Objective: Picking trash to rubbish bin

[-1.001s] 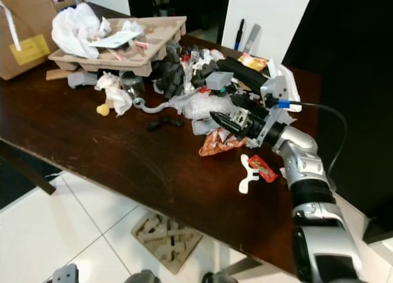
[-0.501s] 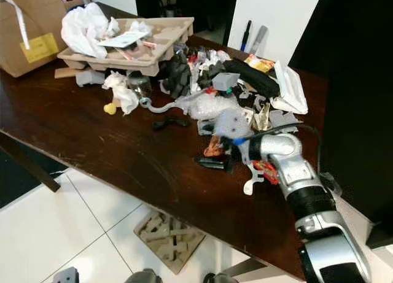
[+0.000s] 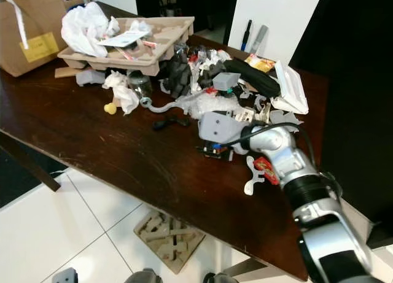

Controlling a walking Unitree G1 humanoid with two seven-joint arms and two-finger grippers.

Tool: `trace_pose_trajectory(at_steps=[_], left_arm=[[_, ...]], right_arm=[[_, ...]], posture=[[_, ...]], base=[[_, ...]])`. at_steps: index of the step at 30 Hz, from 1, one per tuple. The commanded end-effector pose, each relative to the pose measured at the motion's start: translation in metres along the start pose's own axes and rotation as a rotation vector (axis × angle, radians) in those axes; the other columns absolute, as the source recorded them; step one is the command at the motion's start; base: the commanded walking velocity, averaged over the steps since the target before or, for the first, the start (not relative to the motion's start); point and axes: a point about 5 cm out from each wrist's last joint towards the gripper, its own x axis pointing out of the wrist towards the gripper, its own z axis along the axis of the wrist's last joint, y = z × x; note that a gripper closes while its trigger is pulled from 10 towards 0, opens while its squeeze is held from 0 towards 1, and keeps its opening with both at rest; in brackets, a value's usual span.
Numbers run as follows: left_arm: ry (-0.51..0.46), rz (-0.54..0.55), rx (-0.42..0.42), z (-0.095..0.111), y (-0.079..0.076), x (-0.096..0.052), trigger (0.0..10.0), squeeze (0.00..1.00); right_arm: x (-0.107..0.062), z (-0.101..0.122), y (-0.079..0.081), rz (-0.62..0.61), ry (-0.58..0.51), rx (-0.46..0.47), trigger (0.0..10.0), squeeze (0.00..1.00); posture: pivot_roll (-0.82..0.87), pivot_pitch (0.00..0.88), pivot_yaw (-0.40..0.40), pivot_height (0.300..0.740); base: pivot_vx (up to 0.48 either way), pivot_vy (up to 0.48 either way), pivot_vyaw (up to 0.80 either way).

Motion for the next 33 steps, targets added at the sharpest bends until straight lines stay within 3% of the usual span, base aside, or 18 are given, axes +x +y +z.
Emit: trace_pose_trajectory(at_steps=[1,9,14,16,19,27,28,29,30,33], left_arm=[[0.057,-0.005,-0.021,-0.016,0.001,-0.003,10.0,0.0],[0.056,-0.007,-0.016,-0.015,0.0,-0.003,10.0,0.0],[0.055,-0.008,-0.015,-0.015,0.0,-0.003,10.0,0.0],[0.052,-0.007,-0.018,-0.015,0.0,-0.003,10.0,0.0],[0.052,-0.009,-0.022,-0.015,-0.001,-0.003,10.0,0.0],[0.049,-0.01,-0.024,-0.014,-0.001,-0.002,10.0,0.0],[0.048,-0.009,-0.024,-0.014,-0.001,-0.002,10.0,0.0],[0.048,-0.009,-0.024,-0.014,-0.001,-0.002,10.0,0.0],[0.043,-0.005,-0.022,-0.011,0.0,-0.002,10.0,0.0],[0.039,-0.003,-0.021,-0.009,0.001,-0.002,10.0,0.0]], right_arm=[[-0.003,-0.003,0.006,0.081,0.039,-0.038,10.0,0.0],[-0.02,-0.008,0.007,0.266,0.123,-0.079,10.0,0.0],[-0.02,-0.006,0.001,0.273,0.139,-0.114,10.0,0.0],[-0.009,-0.004,0.001,0.238,0.148,-0.157,10.0,0.0],[0.01,-0.002,0.014,0.235,0.177,-0.209,10.0,0.0],[0.019,-0.004,0.03,0.301,0.214,-0.237,10.0,0.0],[0.02,-0.007,0.03,0.296,0.248,-0.253,8.9,0.0],[0.02,-0.007,0.03,0.296,0.248,-0.253,8.9,0.0],[0.021,-0.012,0.026,0.265,0.309,-0.292,0.0,0.0],[0.022,-0.014,0.022,0.217,0.331,-0.311,0.0,0.0]], posture=[[0.25,0.154,-0.088,0.74],[0.25,0.152,-0.086,0.74],[0.25,0.152,-0.086,0.74],[0.25,0.152,-0.086,0.74],[0.25,0.152,-0.086,0.74],[0.26,0.144,-0.1,0.74],[0.25,0.139,-0.1,0.74],[0.25,0.139,-0.1,0.74],[0.25,0.134,-0.099,0.74],[0.25,0.134,-0.099,0.74]], base=[[0.0,0.0,0.0],[0.0,0.0,0.0],[0.0,0.0,0.0],[0.0,0.0,0.0],[0.0,0.0,0.0],[0.0,0.0,0.0],[0.0,0.0,0.0],[0.0,0.0,0.0],[0.0,0.0,0.0],[0.0,0.0,0.0]])
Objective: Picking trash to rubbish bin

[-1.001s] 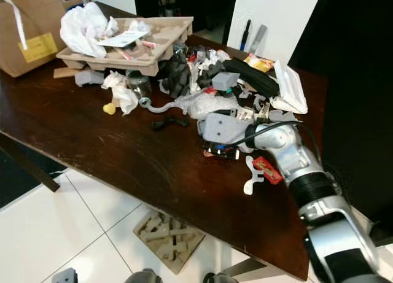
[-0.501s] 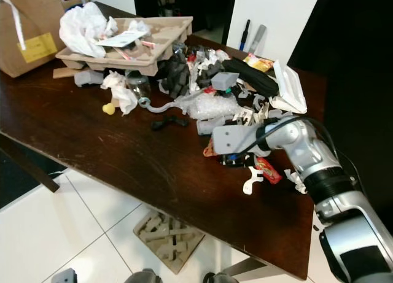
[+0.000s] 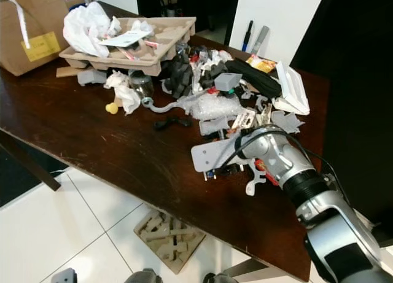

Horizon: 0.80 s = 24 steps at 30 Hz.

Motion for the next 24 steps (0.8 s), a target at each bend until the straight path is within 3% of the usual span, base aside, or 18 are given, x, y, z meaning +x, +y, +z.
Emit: trace_pose_trajectory(at_steps=[1,11,15,16,17,20,22,23,24], left_arm=[[0.043,0.004,-0.01,-0.011,0.002,-0.003,10.0,0.0],[0.039,0.006,-0.011,-0.01,0.003,-0.003,10.0,0.0],[0.039,0.008,-0.012,-0.01,0.004,-0.003,10.0,0.0],[0.039,0.009,-0.012,-0.01,0.005,-0.003,10.0,0.0],[0.038,0.009,-0.015,-0.01,0.005,-0.003,10.0,0.0],[0.037,0.009,-0.016,-0.009,0.005,-0.004,10.0,0.0],[0.031,0.009,-0.019,-0.008,0.005,-0.003,10.0,0.0],[0.031,0.009,-0.019,-0.008,0.005,-0.003,10.0,0.0],[0.027,0.008,-0.022,-0.007,0.005,-0.003,10.0,0.0]], right_arm=[[0.002,-0.003,-0.004,-0.056,0.035,-0.008,0.0,0.0],[0.0,-0.004,-0.014,-0.133,0.036,-0.009,0.0,0.0],[-0.002,0.001,-0.014,-0.133,-0.015,-0.001,0.0,0.0],[-0.003,0.004,-0.014,-0.129,-0.04,0.01,0.0,0.0],[-0.009,0.013,-0.016,-0.124,-0.161,0.068,0.0,0.0],[-0.012,0.017,-0.018,-0.13,-0.216,0.097,0.0,0.0],[-0.025,0.028,-0.027,-0.161,-0.387,0.186,0.0,0.0],[-0.025,0.028,-0.027,-0.161,-0.387,0.186,0.0,0.0],[-0.033,0.032,-0.032,-0.18,-0.471,0.233,0.0,0.0]], posture=[[0.26,0.131,-0.095,0.74],[0.26,0.13,-0.09,0.74],[0.26,0.129,-0.088,0.74],[0.26,0.128,-0.087,0.74],[0.26,0.125,-0.085,0.74],[0.26,0.125,-0.085,0.74],[0.26,0.123,-0.082,0.74],[0.26,0.123,-0.082,0.74],[0.26,0.122,-0.083,0.74]], base=[[0.0,0.0,0.0],[0.0,0.0,0.0],[0.0,0.0,0.0],[0.0,0.0,0.0],[0.0,0.0,0.0],[0.0,0.0,0.0],[0.0,0.0,0.0],[0.0,0.0,0.0],[0.0,0.0,0.0]])
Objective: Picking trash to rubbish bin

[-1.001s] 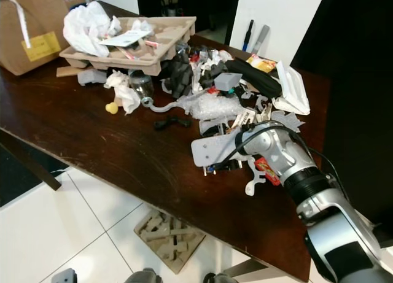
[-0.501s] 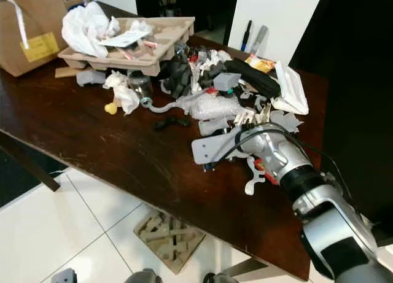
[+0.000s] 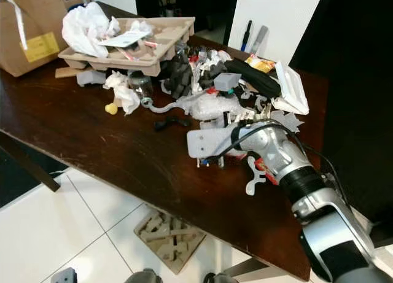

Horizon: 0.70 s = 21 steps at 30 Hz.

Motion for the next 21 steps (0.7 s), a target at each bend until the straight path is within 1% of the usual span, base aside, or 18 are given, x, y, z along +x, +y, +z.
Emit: trace_pose_trajectory(at_steps=[1,2,3,4,6,7,8,9,10,11,12,13,14,16,18,19,20,21], left_arm=[[0.027,0.008,-0.019,-0.008,0.005,-0.003,10.0,0.0],[0.022,0.007,-0.024,-0.007,0.005,-0.003,10.0,0.0],[0.022,0.007,-0.024,-0.007,0.005,-0.003,10.0,0.0],[0.016,0.005,-0.029,-0.006,0.004,-0.003,10.0,0.0],[0.007,0.0,-0.037,-0.004,0.003,-0.002,10.0,0.0],[0.007,0.0,-0.037,-0.004,0.003,-0.002,10.0,0.0],[0.004,0.001,-0.041,-0.004,0.003,-0.002,10.0,0.0],[0.002,0.002,-0.043,-0.003,0.003,-0.002,10.0,0.0],[0.001,0.006,-0.044,-0.003,0.003,-0.002,10.0,0.0],[0.0,0.01,-0.045,-0.003,0.003,-0.002,10.0,0.0],[0.002,0.017,-0.041,-0.003,0.004,-0.002,10.0,0.0],[0.002,0.017,-0.041,-0.003,0.004,-0.002,10.0,0.0],[0.003,0.023,-0.037,-0.003,0.004,-0.002,10.0,0.0],[0.011,0.041,-0.031,-0.003,0.006,-0.002,10.0,0.0],[0.018,0.048,-0.033,-0.003,0.007,-0.002,10.0,0.0],[0.018,0.048,-0.033,-0.003,0.007,-0.002,10.0,0.0],[0.021,0.05,-0.029,-0.003,0.008,-0.002,10.0,0.0],[0.022,0.052,-0.026,-0.003,0.009,-0.003,10.0,0.0]], right_arm=[[-0.012,0.013,-0.008,-0.035,-0.153,0.085,0.0,0.0],[-0.017,0.018,-0.012,-0.06,-0.228,0.135,0.0,0.0],[-0.017,0.018,-0.012,-0.06,-0.228,0.135,0.0,0.0],[-0.023,0.024,-0.016,-0.088,-0.314,0.189,0.0,0.0],[-0.041,0.035,-0.03,-0.191,-0.549,0.33,0.0,0.0],[-0.041,0.035,-0.03,-0.191,-0.549,0.33,0.0,0.0],[-0.051,0.038,-0.037,-0.259,-0.67,0.409,0.0,0.0],[-0.057,0.039,-0.04,-0.298,-0.746,0.457,0.0,0.0],[-0.063,0.032,-0.046,-0.392,-0.813,0.547,7.5,0.0],[-0.068,0.027,-0.05,-0.455,-0.856,0.611,7.5,0.0],[-0.072,0.016,-0.055,-0.566,-0.869,0.684,10.0,0.0],[-0.072,0.016,-0.055,-0.566,-0.869,0.684,10.0,0.0],[-0.075,0.009,-0.057,-0.639,-0.874,0.731,10.0,0.0],[-0.087,-0.017,-0.063,-0.851,-0.864,0.898,10.0,0.0],[-0.096,-0.037,-0.063,-0.985,-0.855,1.015,10.0,0.0],[-0.096,-0.037,-0.063,-0.985,-0.855,1.015,10.0,0.0],[-0.101,-0.044,-0.062,-1.039,-0.85,1.057,10.0,0.0],[-0.108,-0.056,-0.06,-1.123,-0.8,1.09,10.0,0.0]], posture=[[0.26,0.122,-0.083,0.74],[0.26,0.121,-0.082,0.74],[0.26,0.121,-0.082,0.74],[0.26,0.121,-0.081,0.74],[0.26,0.122,-0.081,0.74],[0.26,0.122,-0.081,0.74],[0.25,0.121,-0.079,0.74],[0.25,0.123,-0.078,0.74],[0.24,0.123,-0.075,0.74],[0.24,0.123,-0.075,0.74],[0.24,0.125,-0.073,0.74],[0.24,0.125,-0.073,0.74],[0.24,0.125,-0.073,0.74],[0.23,0.127,-0.064,0.74],[0.23,0.127,-0.062,0.74],[0.23,0.127,-0.062,0.74],[0.23,0.127,-0.062,0.74],[0.23,0.128,-0.061,0.74]], base=[[0.0,0.0,0.0],[0.0,0.0,0.0],[0.0,0.0,0.0],[0.0,0.0,0.0],[0.0,0.0,0.0],[0.0,0.0,0.0],[0.0,0.0,0.0],[0.0,0.0,0.0],[0.0,0.0,0.0],[0.0,0.0,0.0],[0.0,0.0,0.0],[0.0,0.0,0.0],[0.0,0.0,0.0],[0.0,0.0,0.0],[0.0,0.0,0.0],[0.0,0.0,0.0],[0.0,0.0,0.0],[-0.289,0.0,0.0]])
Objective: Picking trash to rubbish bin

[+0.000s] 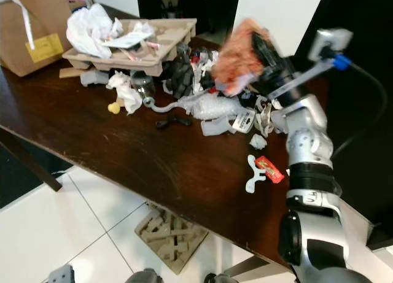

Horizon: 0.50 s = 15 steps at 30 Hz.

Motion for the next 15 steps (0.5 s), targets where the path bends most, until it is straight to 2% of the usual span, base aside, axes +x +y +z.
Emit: trace_pose_trajectory(at_steps=[1,3,4,6,7,8,11,14,15], left_arm=[[0.036,0.026,0.013,-0.006,0.008,-0.004,10.0,0.0],[0.036,0.027,0.013,-0.006,0.009,-0.004,10.0,0.0],[0.04,0.031,0.015,-0.007,0.009,-0.004,10.0,0.0],[0.04,0.031,0.015,-0.007,0.009,-0.004,10.0,0.0],[0.043,0.032,0.015,-0.008,0.01,-0.004,10.0,0.0],[0.043,0.032,0.015,-0.008,0.01,-0.004,10.0,0.0],[0.061,0.036,0.022,-0.013,0.009,-0.005,10.0,0.0],[0.062,0.036,0.022,-0.014,0.008,-0.005,10.0,0.0],[0.066,0.037,0.022,-0.015,0.009,-0.005,10.0,0.0]], right_arm=[[-0.009,0.008,-0.023,-0.169,-0.015,-0.015,10.0,0.0],[-0.012,0.009,-0.029,-0.214,-0.007,-0.036,10.0,0.0],[-0.023,0.015,-0.048,-0.349,0.015,-0.119,10.0,0.0],[-0.023,0.015,-0.048,-0.349,0.015,-0.119,10.0,0.0],[-0.029,0.02,-0.056,-0.405,0.013,-0.141,10.0,0.0],[-0.029,0.02,-0.056,-0.405,0.013,-0.141,10.0,0.0],[-0.054,0.037,-0.085,-0.631,0.02,-0.27,10.0,0.0],[-0.055,0.038,-0.087,-0.642,0.021,-0.278,10.0,0.0],[-0.067,0.045,-0.096,-0.724,0.048,-0.358,10.0,0.0]], posture=[[0.23,0.128,-0.061,0.74],[0.23,0.128,-0.061,0.74],[0.22,0.13,-0.061,0.74],[0.22,0.13,-0.061,0.74],[0.22,0.13,-0.061,0.74],[0.22,0.13,-0.061,0.74],[0.22,0.131,-0.065,0.74],[0.22,0.131,-0.065,0.74],[0.23,0.126,-0.069,0.74]], base=[[-0.289,0.0,0.0],[-0.292,0.0,0.0],[-0.3,0.0,0.0],[-0.3,0.0,0.0],[-0.3,0.0,0.0],[-0.3,0.0,0.0],[-0.298,0.0,0.0],[-0.296,0.0,0.0],[-0.296,0.0,0.0]])
